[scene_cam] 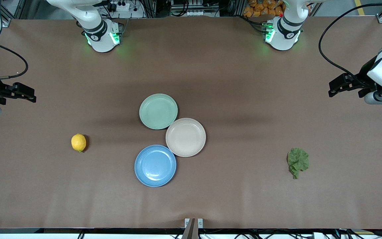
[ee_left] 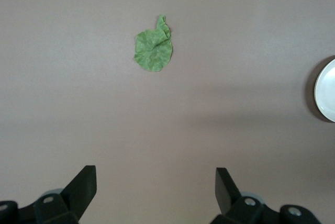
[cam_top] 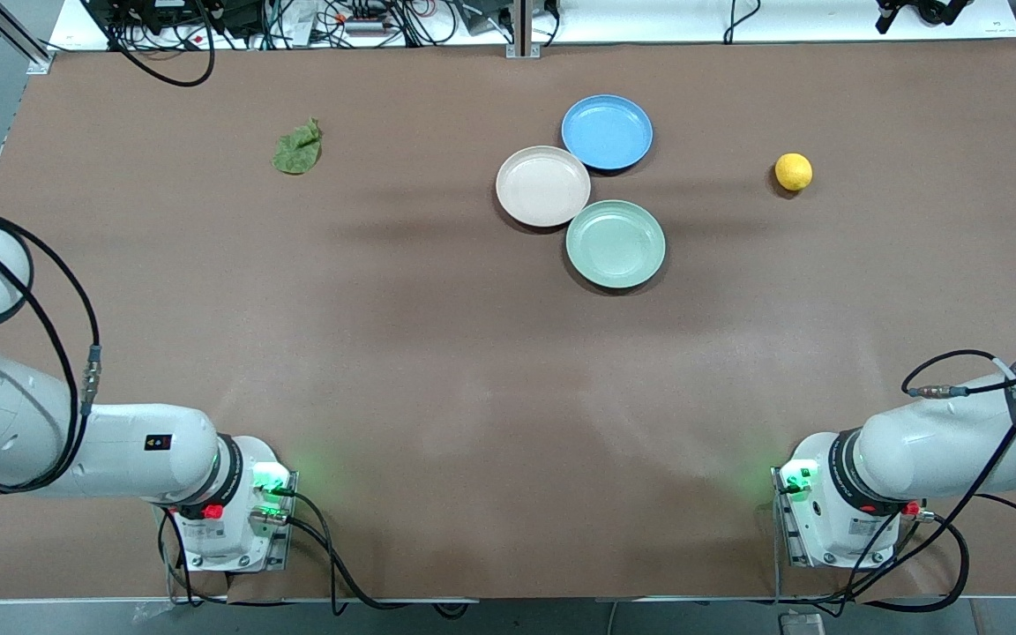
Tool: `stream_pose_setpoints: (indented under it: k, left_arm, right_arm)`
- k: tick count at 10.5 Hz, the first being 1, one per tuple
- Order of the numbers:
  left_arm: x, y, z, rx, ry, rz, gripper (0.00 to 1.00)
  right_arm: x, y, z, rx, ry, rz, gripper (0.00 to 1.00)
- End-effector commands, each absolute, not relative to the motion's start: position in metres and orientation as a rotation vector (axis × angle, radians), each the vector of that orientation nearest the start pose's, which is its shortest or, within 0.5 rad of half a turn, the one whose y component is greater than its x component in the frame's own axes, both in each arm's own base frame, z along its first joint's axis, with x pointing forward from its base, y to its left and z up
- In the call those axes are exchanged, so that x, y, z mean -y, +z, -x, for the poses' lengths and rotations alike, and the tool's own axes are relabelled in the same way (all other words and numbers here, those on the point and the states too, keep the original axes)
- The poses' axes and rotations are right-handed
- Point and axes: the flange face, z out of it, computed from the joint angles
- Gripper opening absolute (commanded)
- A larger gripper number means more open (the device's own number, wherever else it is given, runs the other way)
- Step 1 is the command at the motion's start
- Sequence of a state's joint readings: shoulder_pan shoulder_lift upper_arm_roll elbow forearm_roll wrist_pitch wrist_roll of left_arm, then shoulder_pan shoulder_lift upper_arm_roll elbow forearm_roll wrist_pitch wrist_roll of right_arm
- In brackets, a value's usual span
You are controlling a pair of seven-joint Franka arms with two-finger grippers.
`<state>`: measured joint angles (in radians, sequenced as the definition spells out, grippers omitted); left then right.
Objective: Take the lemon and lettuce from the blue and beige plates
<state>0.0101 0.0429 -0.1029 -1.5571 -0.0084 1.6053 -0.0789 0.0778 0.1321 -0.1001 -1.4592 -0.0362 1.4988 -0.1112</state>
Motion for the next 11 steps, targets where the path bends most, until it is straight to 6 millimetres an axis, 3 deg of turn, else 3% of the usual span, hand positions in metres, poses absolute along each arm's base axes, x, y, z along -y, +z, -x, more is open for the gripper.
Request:
stream_pose_setpoints:
  k: [1, 11]
  left_arm:
    - [0.0503, 0.6142, -0.5682, -0.051, -0.003, 3.14, 1.0]
    - [0.0546, 0.615, -0.5673, -0.038, -0.005, 3.14, 1.0]
  right_arm:
    - [0.0154, 0.6004, -0.5754, 0.158, 0.127, 3.179, 1.0]
    - [0.0208, 0.6066, -0.5736, 0.114, 0.106, 3.159, 1.0]
